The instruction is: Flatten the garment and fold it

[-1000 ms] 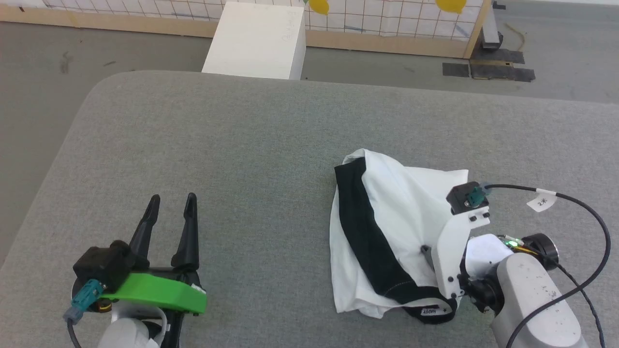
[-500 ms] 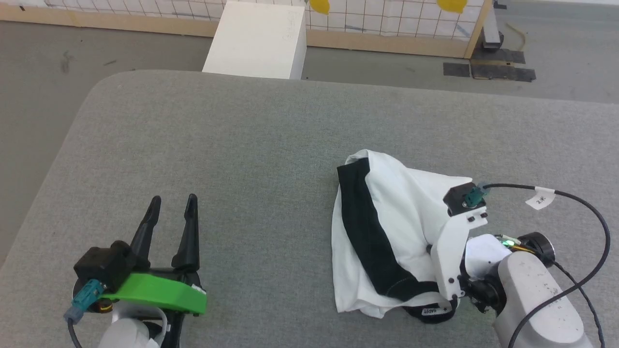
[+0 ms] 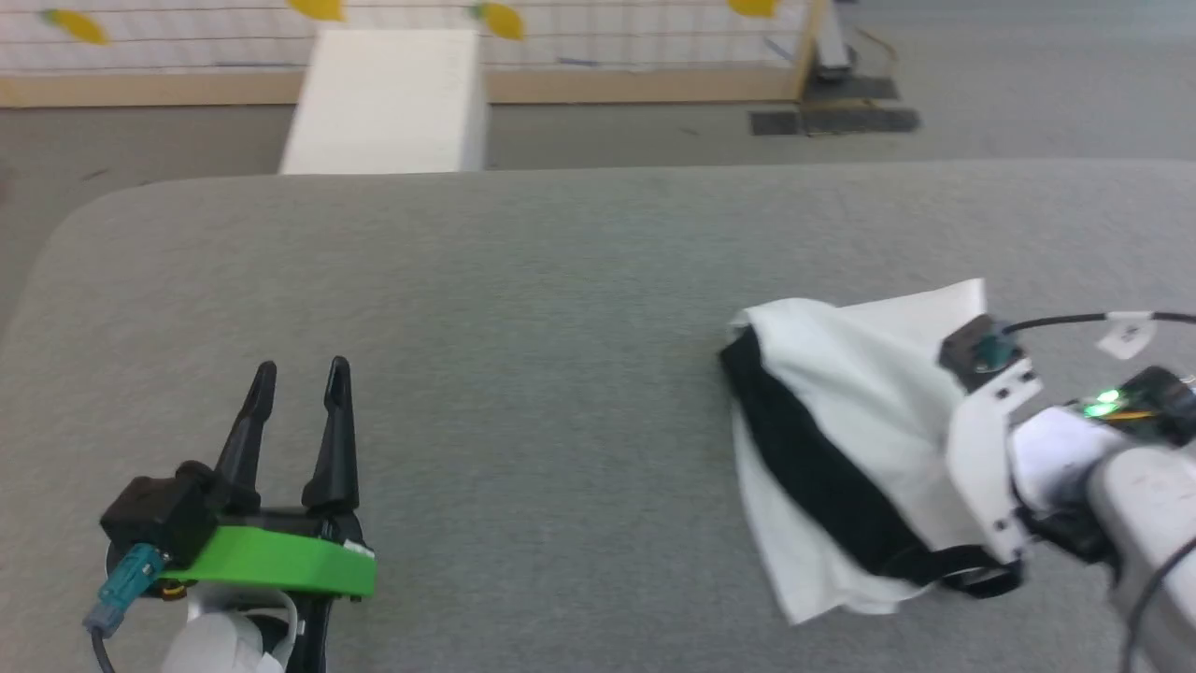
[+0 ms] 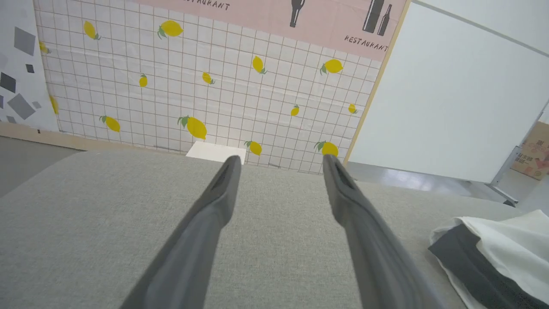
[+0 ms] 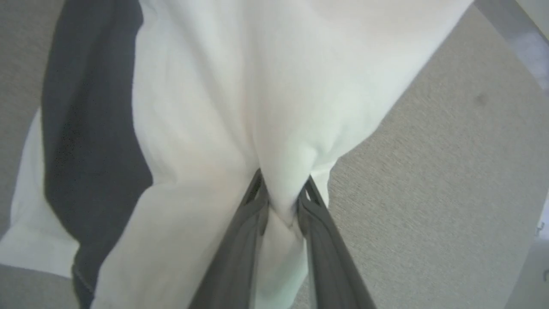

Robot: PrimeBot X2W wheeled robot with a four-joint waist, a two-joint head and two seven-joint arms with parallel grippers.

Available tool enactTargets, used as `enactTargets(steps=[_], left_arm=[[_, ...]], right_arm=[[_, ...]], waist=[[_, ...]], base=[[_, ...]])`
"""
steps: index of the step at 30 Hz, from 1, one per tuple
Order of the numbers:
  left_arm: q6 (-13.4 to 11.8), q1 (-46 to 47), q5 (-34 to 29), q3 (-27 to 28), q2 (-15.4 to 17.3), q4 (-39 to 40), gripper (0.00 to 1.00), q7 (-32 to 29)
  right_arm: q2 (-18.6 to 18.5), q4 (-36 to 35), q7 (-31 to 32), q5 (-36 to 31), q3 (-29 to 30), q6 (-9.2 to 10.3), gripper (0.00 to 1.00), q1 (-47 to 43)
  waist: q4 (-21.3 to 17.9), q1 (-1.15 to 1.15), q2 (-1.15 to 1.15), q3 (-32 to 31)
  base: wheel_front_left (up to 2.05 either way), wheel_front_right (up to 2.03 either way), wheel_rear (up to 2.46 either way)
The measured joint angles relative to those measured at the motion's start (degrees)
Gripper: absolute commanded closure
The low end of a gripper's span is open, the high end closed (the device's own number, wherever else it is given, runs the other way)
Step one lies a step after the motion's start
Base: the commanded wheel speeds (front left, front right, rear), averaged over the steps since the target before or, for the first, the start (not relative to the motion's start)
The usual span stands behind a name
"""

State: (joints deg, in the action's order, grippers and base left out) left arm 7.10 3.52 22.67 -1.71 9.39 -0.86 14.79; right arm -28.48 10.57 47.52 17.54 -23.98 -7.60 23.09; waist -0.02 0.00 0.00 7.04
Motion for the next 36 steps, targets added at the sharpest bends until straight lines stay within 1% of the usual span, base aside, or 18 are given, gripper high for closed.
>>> enactTargets(steps=[3,6,9,13,21,26,29,30,31,32,36], left_arm=[[0.00,0.11,-0.01,-0.18,0.42,1.35,0.00,0.00],[0.00,0.88,-0.08,-0.51,1.64,2.27,0.00,0.00],[0.00,2.04,-0.11,-0.41,3.35,3.37,0.00,0.00],[0.00,2.86,-0.11,0.05,5.69,4.91,0.00,-0.01],[-0.10,4.05,-0.18,2.59,9.33,9.01,0.00,-1.76],[-0.38,4.09,-0.16,4.23,11.17,11.55,0.00,-3.21],[-0.60,3.97,-0.13,4.94,12.16,12.81,0.00,-3.70],[-0.60,3.88,-0.13,5.03,12.38,13.08,0.00,-4.03],[-0.60,3.76,-0.07,5.08,12.50,13.29,0.00,-4.12],[-0.62,3.65,-0.01,5.15,12.58,13.49,0.00,-4.12],[-0.62,3.54,0.08,5.41,13.00,13.79,0.00,-4.21]], right_arm=[[-5.05,-1.91,1.40,0.71,-0.03,0.00,1.00,0.50],[-8.76,-2.38,1.71,1.10,2.23,0.00,1.00,0.73],[-11.25,-2.32,0.79,0.77,5.94,0.00,1.00,0.96],[-13.32,-1.85,-0.47,-0.88,10.54,0.00,1.00,1.18],[-14.39,1.56,-2.80,-5.23,21.35,-0.01,1.00,1.82],[-13.81,3.53,-4.24,-8.94,28.37,-0.01,1.00,3.04],[-13.28,4.55,-5.52,-11.27,30.98,-0.01,1.00,3.80],[-13.04,4.91,-6.05,-11.80,31.69,-0.01,0.91,4.08],[-12.65,5.12,-7.40,-12.52,32.45,-0.01,0.33,4.35],[-12.58,5.21,-8.39,-13.22,32.65,-0.01,0.00,4.52],[-11.94,6.06,-12.78,-15.10,34.52,-0.01,0.00,6.40]], waist=[[-3.09,0.00,0.00,1.16],[-5.83,0.00,0.00,3.05],[-7.83,0.00,0.00,5.67],[-9.76,0.00,0.00,9.82],[-11.64,0.00,0.00,18.26],[-11.87,0.01,0.00,23.12],[-11.86,0.01,0.00,25.50],[-11.84,0.01,0.00,26.23],[-11.82,0.01,0.00,26.91],[-11.80,0.00,0.00,27.39],[-11.76,0.00,0.00,28.98]], base=[[0.00,0.00,0.00],[0.00,0.00,0.00],[0.00,0.00,0.00],[0.00,0.00,0.00],[0.00,0.00,0.00],[0.00,0.00,0.00],[0.00,0.00,0.00],[0.00,0.00,0.00],[0.00,0.00,0.00],[0.00,0.00,0.00],[0.00,0.00,0.00]])
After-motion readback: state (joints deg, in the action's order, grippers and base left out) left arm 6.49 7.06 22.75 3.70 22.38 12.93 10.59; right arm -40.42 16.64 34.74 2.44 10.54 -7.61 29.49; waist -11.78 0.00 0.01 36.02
